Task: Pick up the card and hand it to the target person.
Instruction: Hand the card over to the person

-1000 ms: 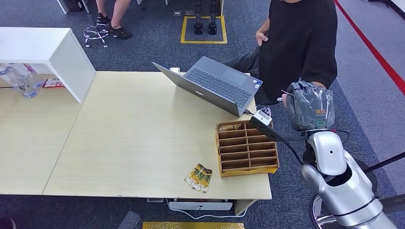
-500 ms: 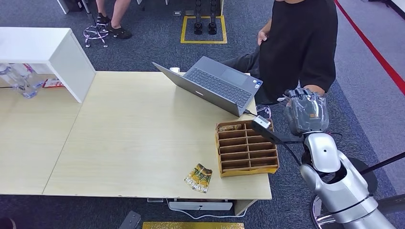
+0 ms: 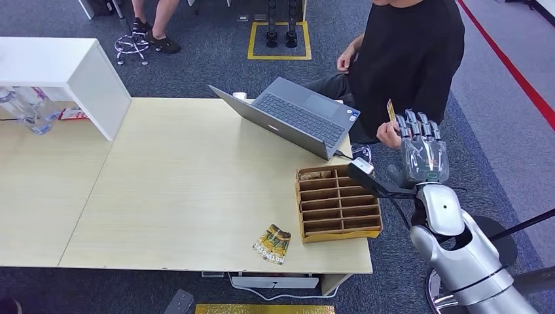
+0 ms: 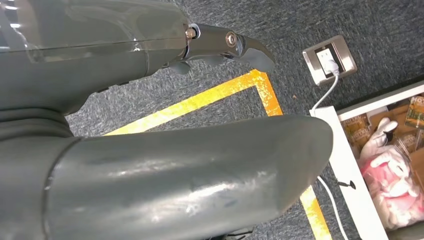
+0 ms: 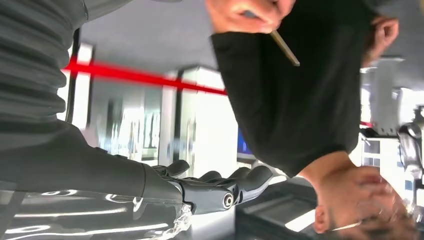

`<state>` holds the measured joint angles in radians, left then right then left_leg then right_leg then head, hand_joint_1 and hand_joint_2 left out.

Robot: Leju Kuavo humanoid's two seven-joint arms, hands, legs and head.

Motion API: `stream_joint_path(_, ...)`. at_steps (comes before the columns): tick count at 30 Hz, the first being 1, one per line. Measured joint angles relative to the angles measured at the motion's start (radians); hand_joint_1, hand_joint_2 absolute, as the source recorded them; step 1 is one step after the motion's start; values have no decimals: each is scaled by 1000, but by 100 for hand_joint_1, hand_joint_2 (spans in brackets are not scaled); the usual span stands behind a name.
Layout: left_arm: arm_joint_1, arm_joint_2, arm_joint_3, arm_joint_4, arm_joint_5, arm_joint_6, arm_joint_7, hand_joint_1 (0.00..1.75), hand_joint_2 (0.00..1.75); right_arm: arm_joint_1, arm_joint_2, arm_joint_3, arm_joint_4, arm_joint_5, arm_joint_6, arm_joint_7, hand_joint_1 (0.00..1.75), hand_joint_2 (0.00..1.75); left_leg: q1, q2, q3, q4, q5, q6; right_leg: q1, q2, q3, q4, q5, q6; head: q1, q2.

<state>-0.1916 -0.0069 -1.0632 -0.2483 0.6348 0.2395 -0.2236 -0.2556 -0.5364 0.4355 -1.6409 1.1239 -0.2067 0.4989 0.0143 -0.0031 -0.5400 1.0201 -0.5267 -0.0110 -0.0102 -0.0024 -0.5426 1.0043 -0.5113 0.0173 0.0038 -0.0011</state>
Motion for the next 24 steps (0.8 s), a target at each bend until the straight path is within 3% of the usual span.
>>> stream_joint_path(4,7,0,0,0,13,12,-12,0,0,14,31,-19,-1,-210,-169,-21,0,175,0,0,0,0,0,0,0,0,0,0,0,0,0,0)
stream_joint_path(10,27,0,1,0,32,27,-25,0,0,49,59,-22,-53,-299,-197,-22,0,175,0,0,0,0,0,0,0,0,0,0,0,0,0,0)
stream_joint_path(15,40,2,2,0,50,37,-46,0,0,89,86,-22,-115,-424,-258,-66,0,175,0,0,0,0,0,0,0,0,0,0,0,0,0,0)
stream_joint_path(24,55,3,4,0,66,44,-58,0,0,150,122,-22,-182,-513,-341,-138,0,175,0,0,0,0,0,0,0,0,0,0,0,0,0,0)
